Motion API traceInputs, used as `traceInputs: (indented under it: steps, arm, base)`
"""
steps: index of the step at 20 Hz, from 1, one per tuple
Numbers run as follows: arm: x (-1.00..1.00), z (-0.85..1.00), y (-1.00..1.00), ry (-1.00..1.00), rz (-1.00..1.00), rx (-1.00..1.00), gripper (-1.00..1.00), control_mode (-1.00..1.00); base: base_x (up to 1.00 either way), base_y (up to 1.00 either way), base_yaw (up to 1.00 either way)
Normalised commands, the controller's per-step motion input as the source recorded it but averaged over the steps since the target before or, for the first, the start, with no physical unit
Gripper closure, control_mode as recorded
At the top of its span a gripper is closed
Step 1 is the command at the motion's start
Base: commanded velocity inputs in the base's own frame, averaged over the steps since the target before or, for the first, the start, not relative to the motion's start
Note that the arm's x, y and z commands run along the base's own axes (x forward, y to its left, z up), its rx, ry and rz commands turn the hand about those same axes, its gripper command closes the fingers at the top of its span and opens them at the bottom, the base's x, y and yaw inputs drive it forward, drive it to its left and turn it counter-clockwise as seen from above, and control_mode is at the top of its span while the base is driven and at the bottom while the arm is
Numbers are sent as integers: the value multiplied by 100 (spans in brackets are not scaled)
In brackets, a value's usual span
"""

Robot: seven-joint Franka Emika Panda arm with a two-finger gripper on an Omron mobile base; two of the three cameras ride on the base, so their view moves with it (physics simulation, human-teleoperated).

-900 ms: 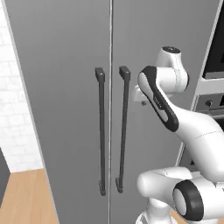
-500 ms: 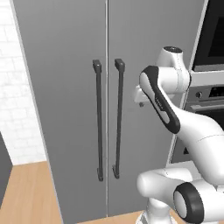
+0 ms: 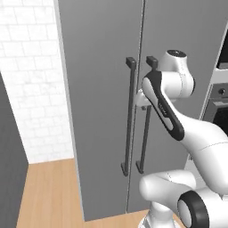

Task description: Take the strawberry from the fridge and place it on top of the pancake, located on the dining counter.

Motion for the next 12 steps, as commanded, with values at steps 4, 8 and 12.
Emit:
traceInputs:
  steps: [4,8,12]
  arm:
    - [0,0,0,0,0,0,-100,100]
    - [0,0,0,0,0,0,-100,100]
    - [0,0,0,0,0,0,-100,100]
  base:
    - [-8,9,-10]
    - [-38,-16,-11]
    - [-16,-8,-4]
